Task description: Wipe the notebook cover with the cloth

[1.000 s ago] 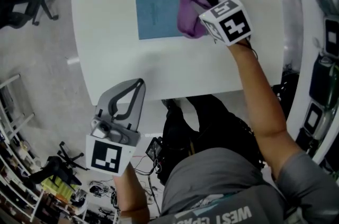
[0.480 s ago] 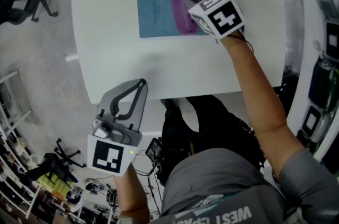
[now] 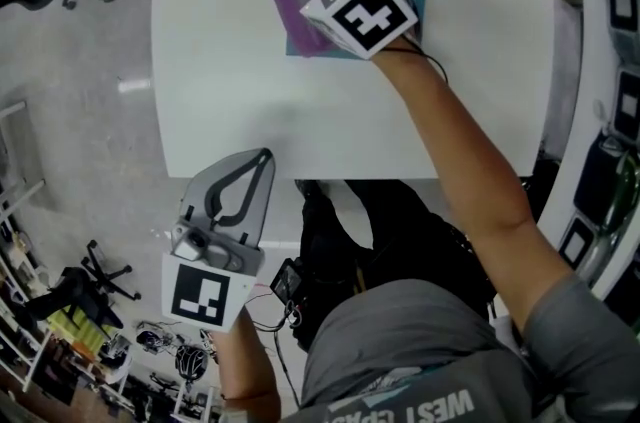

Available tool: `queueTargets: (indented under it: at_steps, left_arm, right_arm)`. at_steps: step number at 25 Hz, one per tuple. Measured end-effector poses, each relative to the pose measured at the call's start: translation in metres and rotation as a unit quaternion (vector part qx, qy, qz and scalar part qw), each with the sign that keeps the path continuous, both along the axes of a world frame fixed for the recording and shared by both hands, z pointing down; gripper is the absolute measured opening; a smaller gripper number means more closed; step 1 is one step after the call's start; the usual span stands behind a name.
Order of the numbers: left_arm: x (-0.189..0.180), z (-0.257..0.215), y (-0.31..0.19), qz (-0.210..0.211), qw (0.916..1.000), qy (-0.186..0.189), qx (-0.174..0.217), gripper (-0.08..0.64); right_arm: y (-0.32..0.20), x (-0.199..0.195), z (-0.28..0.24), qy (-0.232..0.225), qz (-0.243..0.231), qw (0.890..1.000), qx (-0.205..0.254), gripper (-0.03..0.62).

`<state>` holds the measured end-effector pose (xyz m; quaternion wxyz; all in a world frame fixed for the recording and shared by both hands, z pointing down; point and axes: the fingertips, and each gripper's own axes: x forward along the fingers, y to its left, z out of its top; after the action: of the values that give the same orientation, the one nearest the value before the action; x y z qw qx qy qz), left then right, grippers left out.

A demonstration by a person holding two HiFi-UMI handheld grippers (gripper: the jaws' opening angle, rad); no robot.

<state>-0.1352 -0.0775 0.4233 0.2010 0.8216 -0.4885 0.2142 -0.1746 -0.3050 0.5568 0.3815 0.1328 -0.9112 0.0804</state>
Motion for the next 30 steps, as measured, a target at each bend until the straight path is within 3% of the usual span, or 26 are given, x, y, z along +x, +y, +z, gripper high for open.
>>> queueTargets:
  at_steps: [3, 8, 18, 24, 30]
  left_arm:
    - [-0.004, -0.001, -0.001, 0.002, 1.0000, -0.001, 0.001, 0.002]
    - [0.001, -0.009, -0.010, 0.022, 0.9997, -0.006, 0.011, 0.002]
    - [0.027, -0.047, -0.037, 0.083, 0.9949, -0.026, 0.050, 0.002]
    - [0.034, -0.068, -0.033, 0.104, 0.9913, -0.042, 0.069, 0.002]
    - [0.034, -0.100, -0.029, 0.117, 0.9879, -0.048, 0.089, 0.002]
  right_arm:
    - [-0.008, 0.018, 0.001, 0.002, 0.021, 1.000, -0.002, 0.101]
    - [-0.028, 0.082, 0.003, 0.012, 0.079, 0.997, -0.006, 0.101]
    - [-0.045, 0.195, 0.003, 0.028, 0.182, 0.983, -0.026, 0.101]
    - [-0.026, 0.276, 0.001, 0.029, 0.255, 0.966, -0.036, 0.101]
    - [0.004, 0.348, -0.003, 0.057, 0.324, 0.944, -0.038, 0.101]
